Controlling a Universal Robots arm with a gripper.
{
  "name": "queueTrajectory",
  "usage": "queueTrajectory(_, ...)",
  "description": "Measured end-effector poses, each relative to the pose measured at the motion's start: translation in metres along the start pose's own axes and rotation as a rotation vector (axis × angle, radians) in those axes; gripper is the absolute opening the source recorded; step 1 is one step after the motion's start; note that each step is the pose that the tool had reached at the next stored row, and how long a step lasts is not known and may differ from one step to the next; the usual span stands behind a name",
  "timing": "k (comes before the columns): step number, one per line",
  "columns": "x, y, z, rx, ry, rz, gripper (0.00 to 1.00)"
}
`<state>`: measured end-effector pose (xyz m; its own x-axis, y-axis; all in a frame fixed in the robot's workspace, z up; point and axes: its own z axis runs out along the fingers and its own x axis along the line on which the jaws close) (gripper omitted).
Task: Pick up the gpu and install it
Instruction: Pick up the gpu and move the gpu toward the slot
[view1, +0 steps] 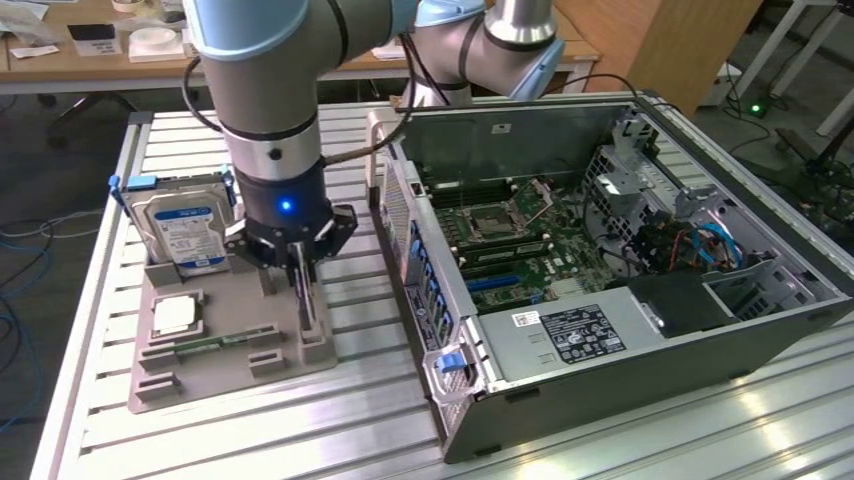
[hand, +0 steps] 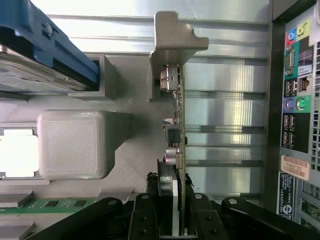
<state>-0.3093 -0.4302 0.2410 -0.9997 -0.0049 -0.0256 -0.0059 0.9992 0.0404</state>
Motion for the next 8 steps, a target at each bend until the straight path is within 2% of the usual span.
queueTrajectory(8, -0.001, 0.0009, -0.0231, -0.0040, 0.0000, 0.000, 0.28)
